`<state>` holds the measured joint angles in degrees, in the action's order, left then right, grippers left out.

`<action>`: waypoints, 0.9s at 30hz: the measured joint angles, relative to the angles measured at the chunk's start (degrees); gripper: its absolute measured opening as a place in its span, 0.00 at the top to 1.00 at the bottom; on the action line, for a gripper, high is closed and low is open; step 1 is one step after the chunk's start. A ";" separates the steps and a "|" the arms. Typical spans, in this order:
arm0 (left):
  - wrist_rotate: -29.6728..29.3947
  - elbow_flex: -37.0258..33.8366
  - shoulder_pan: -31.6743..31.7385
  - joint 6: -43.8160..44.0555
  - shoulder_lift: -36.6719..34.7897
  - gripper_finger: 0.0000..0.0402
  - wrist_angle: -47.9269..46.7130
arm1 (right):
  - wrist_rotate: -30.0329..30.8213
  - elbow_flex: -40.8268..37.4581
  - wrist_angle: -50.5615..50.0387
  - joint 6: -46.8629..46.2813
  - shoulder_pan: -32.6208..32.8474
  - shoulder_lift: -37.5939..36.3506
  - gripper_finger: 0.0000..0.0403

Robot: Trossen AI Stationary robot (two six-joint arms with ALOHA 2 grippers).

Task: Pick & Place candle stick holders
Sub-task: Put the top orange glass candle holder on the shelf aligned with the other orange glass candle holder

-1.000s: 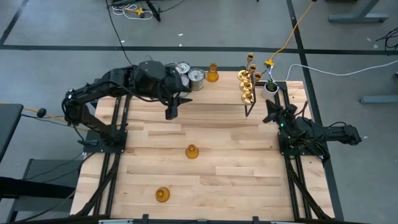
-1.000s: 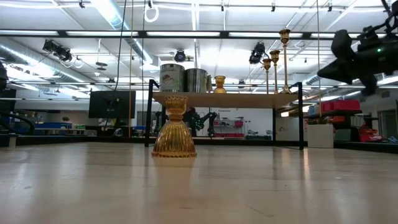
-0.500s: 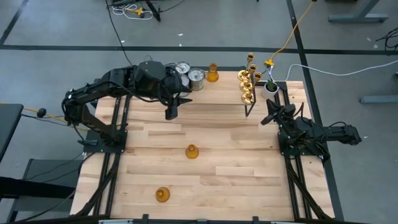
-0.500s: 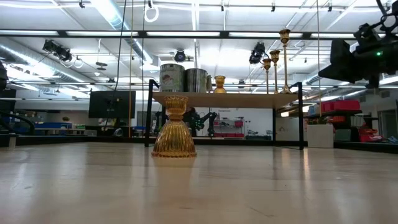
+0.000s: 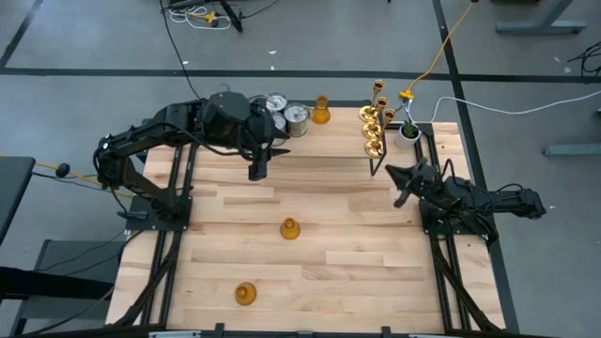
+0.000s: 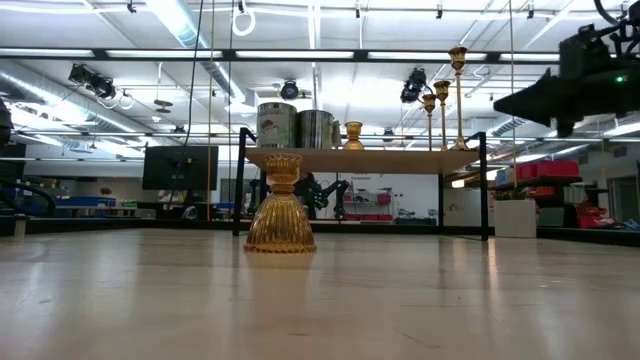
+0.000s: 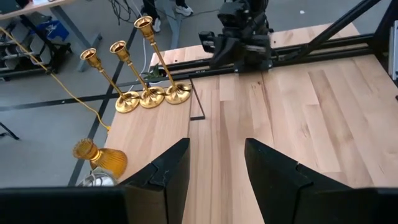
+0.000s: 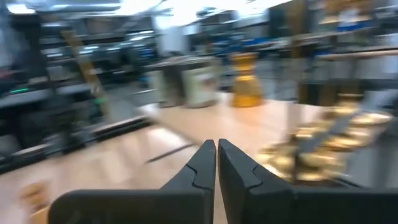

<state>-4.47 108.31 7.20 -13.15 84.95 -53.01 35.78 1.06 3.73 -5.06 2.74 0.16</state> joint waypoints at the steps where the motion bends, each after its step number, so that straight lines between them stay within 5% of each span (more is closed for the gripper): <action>1: 0.00 0.00 0.00 0.00 -0.01 0.60 0.00 | -2.91 0.00 0.00 0.00 0.00 0.00 0.95; 7: 0.00 0.00 0.00 -0.86 -0.01 0.60 0.02 | -14.30 0.00 0.00 0.00 0.00 0.00 0.95; 19: 0.00 0.00 0.02 -1.47 -0.02 0.60 0.02 | -18.09 0.00 -0.09 0.04 -0.02 0.00 0.95; 27: 0.00 0.00 0.02 -1.44 -0.07 0.60 0.04 | -35.91 0.00 -0.20 -1.95 0.00 0.00 0.95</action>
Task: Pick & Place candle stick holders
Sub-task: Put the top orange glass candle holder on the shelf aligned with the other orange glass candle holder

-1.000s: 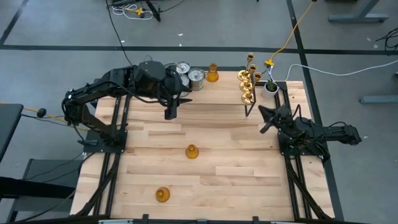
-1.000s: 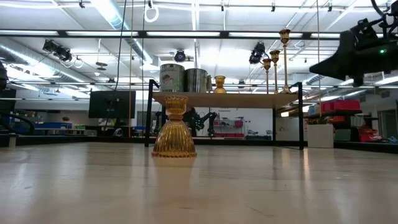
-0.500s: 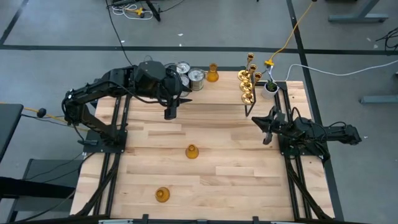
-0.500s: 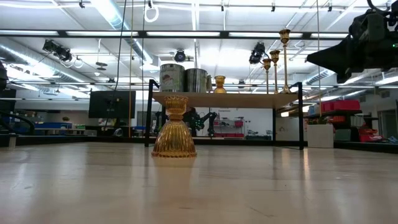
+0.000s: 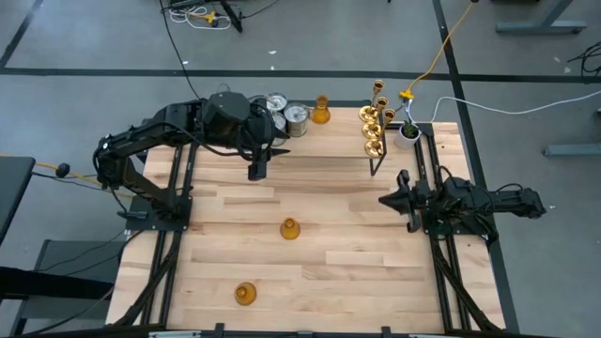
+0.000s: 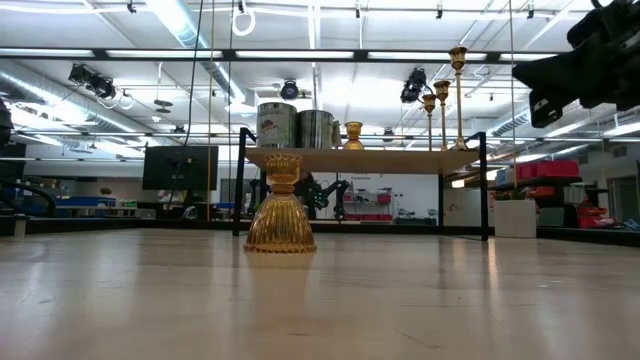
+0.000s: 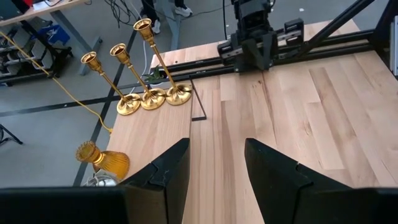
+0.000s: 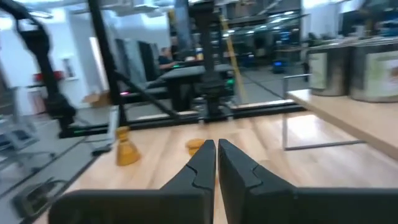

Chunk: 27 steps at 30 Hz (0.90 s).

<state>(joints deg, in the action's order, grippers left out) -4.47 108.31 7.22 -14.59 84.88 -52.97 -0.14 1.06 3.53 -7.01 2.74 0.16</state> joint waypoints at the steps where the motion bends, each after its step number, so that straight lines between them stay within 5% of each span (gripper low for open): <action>1: 0.00 0.00 0.00 0.00 0.00 0.60 0.00 | -1.19 0.00 0.00 -0.02 0.00 0.02 0.95; 27: 0.02 0.00 -0.01 1.51 0.00 0.60 0.00 | -4.85 0.00 -2.50 0.03 0.00 1.09 0.95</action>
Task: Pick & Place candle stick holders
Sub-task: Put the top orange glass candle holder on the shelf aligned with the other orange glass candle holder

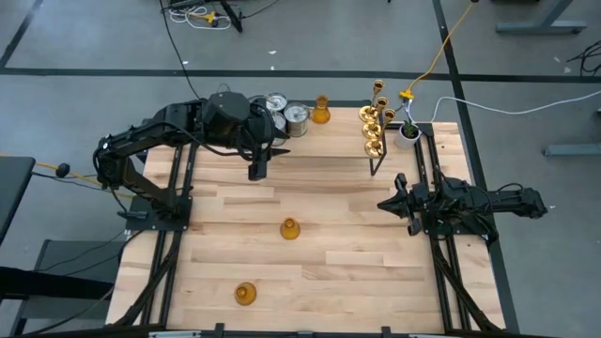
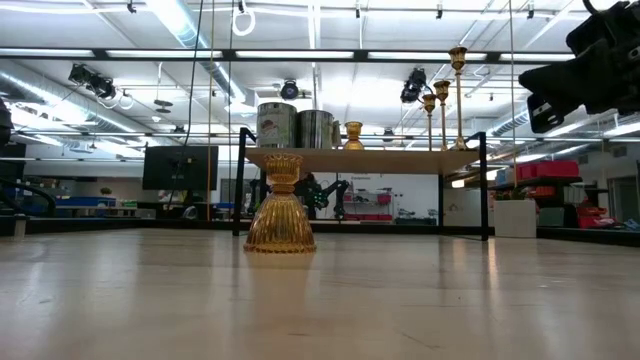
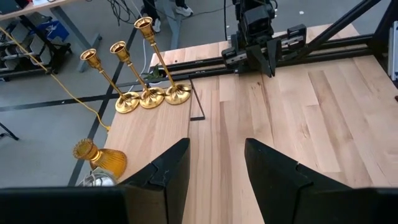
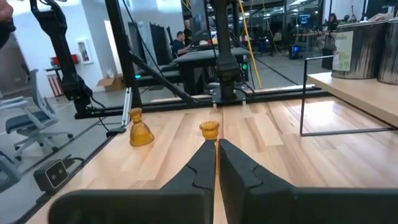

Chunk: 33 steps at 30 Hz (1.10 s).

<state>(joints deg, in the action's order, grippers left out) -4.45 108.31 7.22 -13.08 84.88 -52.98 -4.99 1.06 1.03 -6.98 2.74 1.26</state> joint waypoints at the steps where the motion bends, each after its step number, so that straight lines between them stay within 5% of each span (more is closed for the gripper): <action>1: 0.00 0.00 0.00 -0.02 0.00 0.60 -0.02 | 0.02 0.00 -0.01 0.00 -0.01 0.00 0.95; 23: 5.62 0.05 -3.60 4.90 9.56 0.59 -7.99 | 0.02 0.00 0.05 0.00 0.00 0.00 0.95; 33: 5.60 0.00 -4.56 6.55 14.62 0.36 -11.75 | 0.02 0.00 0.24 0.01 -0.01 0.00 0.95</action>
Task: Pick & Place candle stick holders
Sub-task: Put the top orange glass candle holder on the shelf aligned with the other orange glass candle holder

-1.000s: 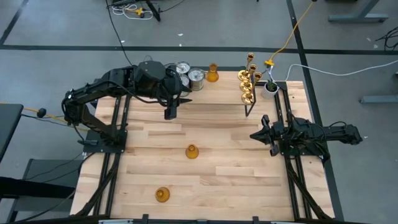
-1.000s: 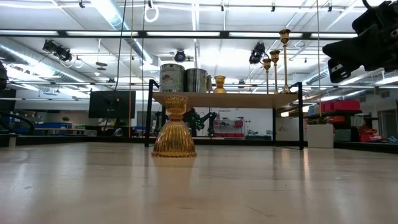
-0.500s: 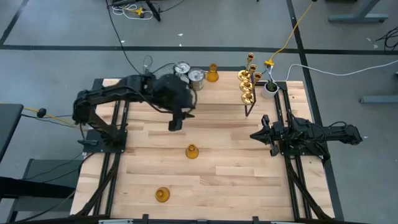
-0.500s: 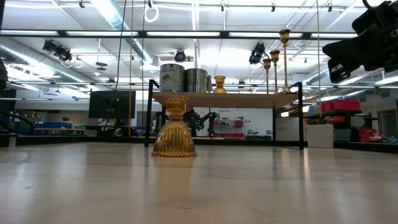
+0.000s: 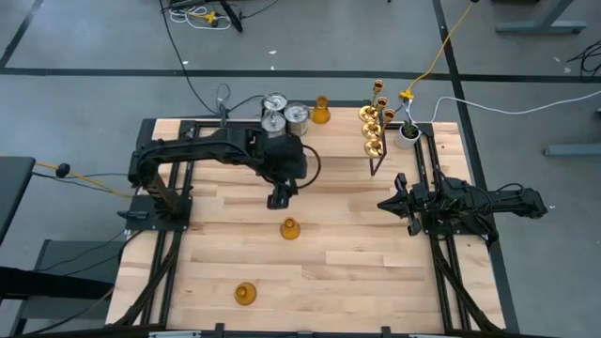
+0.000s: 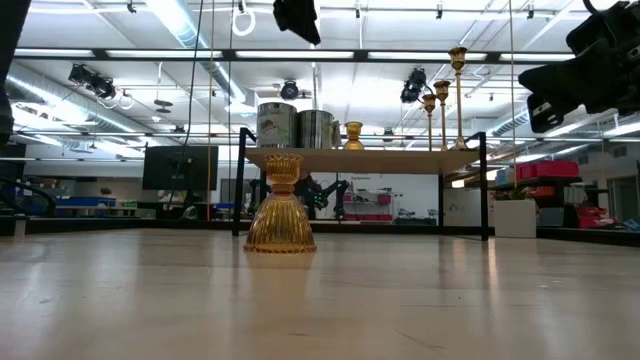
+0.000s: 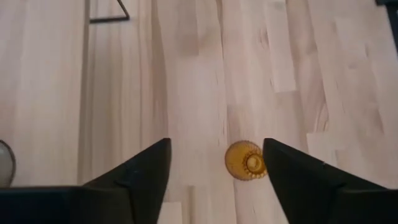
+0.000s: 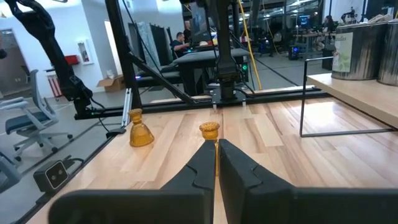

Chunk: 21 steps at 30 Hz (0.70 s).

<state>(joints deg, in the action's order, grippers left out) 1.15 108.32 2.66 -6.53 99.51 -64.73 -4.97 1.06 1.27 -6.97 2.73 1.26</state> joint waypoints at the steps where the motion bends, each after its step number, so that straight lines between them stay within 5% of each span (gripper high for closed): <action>1: -0.03 0.00 -0.11 -0.02 0.13 0.33 -0.42 | 0.00 0.00 0.01 0.01 -0.01 0.00 0.95; 10: -0.07 -0.01 -1.27 0.11 1.63 0.15 -1.85 | 0.00 0.00 0.05 0.01 -0.01 -0.02 0.95; 21: -0.02 0.00 -3.97 2.25 1.90 0.13 -7.26 | 0.00 0.00 0.05 0.01 -0.01 -0.02 0.95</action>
<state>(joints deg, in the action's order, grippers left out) 1.13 108.31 -1.31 -4.28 101.41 -71.99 -4.97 1.06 1.32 -6.96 2.72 1.23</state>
